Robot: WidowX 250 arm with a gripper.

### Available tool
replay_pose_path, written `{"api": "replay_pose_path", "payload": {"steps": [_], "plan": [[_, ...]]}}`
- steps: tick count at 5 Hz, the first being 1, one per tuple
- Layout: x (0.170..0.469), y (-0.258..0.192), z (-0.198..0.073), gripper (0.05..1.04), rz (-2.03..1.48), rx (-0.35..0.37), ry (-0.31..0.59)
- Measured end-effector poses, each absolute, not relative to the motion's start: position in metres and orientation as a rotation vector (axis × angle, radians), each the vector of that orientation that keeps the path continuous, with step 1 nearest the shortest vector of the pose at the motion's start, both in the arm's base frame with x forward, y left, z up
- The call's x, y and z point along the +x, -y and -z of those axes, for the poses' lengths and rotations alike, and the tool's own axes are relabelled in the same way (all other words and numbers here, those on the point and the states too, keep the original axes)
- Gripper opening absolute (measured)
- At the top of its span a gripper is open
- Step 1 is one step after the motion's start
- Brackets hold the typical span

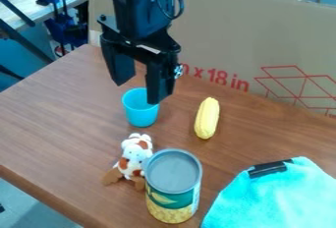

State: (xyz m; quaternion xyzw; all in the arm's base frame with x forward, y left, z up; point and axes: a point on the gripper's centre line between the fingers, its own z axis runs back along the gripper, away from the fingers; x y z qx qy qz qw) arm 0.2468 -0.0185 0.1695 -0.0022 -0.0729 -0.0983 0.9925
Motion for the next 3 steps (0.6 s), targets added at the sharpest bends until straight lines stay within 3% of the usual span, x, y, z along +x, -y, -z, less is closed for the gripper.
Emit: {"api": "replay_pose_path", "payload": {"steps": [1,2,3], "plan": [[0.246,0.021,-0.162,1.002,0.195,-0.006,0.129],[0.254,0.04,-0.157,1.001,0.178,0.009,0.204],[0.261,0.065,-0.145,1.001,0.166,-0.003,0.171]]}}
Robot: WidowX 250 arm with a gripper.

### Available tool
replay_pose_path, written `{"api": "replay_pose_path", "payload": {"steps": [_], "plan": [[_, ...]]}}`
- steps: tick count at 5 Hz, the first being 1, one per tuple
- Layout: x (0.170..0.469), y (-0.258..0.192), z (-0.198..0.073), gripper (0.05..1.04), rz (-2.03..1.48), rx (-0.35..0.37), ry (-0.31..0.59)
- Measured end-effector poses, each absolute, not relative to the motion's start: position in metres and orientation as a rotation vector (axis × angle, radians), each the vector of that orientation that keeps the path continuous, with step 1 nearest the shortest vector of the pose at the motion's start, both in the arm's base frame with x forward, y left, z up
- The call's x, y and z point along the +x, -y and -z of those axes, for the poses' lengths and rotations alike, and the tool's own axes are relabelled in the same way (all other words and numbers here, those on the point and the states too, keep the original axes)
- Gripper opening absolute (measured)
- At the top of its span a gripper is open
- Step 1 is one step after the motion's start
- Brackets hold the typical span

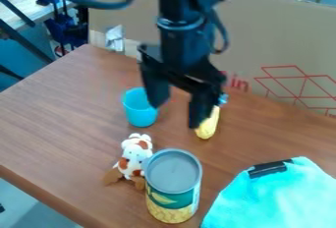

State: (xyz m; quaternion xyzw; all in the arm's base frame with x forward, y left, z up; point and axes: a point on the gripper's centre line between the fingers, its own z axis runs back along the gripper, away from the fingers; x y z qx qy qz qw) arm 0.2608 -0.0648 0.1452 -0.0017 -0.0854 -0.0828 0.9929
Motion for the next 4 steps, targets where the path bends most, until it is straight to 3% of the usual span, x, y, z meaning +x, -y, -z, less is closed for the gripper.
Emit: {"api": "replay_pose_path", "payload": {"steps": [1,2,3,4], "plan": [[0.269,0.094,-0.143,1.001,0.164,-0.032,0.227],[0.278,0.135,-0.124,1.001,0.223,-0.057,0.225],[0.28,0.178,-0.092,1.001,0.266,-0.145,0.213],[0.271,0.2,-0.068,1.001,0.359,-0.159,0.15]]}}
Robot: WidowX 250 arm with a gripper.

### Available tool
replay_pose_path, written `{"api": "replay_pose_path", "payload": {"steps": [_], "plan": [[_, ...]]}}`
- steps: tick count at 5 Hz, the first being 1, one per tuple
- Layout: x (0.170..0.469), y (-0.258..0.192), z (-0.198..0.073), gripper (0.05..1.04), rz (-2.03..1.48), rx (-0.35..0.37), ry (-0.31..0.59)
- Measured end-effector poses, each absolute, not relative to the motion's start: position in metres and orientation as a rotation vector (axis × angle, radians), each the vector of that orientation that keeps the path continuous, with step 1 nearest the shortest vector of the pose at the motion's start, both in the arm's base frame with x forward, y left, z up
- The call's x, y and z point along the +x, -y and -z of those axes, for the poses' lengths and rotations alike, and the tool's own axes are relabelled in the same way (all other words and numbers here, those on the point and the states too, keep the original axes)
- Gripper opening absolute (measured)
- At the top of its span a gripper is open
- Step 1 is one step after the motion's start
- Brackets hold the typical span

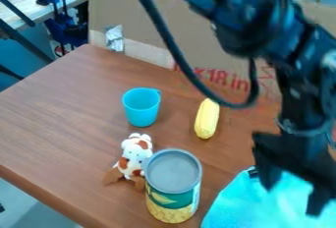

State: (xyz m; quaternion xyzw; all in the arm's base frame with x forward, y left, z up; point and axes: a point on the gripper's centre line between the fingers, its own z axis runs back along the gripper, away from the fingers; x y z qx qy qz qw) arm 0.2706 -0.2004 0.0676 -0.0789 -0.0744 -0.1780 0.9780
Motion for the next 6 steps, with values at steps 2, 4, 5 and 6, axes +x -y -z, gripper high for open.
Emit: {"api": "replay_pose_path", "payload": {"steps": [2,4,5,6], "plan": [[0.269,0.215,-0.037,1.001,0.398,-0.132,0.042],[0.278,0.202,-0.022,1.001,0.324,-0.167,0.002],[0.295,0.203,-0.019,1.001,0.324,-0.181,0.017],[0.332,0.21,-0.018,1.001,0.337,-0.198,0.067]]}}
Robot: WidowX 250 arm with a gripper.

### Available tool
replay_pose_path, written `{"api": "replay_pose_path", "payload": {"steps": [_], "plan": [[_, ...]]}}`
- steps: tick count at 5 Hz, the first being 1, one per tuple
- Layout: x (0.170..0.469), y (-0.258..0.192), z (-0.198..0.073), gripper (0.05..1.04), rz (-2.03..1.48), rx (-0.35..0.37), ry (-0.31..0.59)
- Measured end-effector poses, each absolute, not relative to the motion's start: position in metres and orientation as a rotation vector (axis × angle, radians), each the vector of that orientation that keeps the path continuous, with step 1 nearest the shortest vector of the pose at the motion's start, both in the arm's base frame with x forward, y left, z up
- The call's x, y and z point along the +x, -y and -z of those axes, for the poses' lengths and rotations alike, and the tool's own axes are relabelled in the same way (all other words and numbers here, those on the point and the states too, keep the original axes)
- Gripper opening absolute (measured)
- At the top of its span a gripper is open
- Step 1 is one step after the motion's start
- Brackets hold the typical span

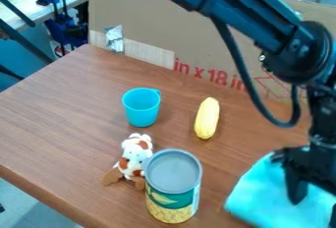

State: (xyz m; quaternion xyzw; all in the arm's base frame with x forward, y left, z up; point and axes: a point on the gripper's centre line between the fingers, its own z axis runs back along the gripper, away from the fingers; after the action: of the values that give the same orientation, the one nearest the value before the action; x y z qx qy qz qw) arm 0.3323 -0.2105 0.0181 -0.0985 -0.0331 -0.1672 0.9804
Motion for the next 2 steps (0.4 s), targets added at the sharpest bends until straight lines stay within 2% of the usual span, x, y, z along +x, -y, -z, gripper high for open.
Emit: {"api": "replay_pose_path", "payload": {"steps": [1,2], "plan": [[0.366,0.214,-0.018,1.001,0.36,-0.171,0.086],[0.385,0.211,-0.019,1.001,0.402,-0.162,0.089]]}}
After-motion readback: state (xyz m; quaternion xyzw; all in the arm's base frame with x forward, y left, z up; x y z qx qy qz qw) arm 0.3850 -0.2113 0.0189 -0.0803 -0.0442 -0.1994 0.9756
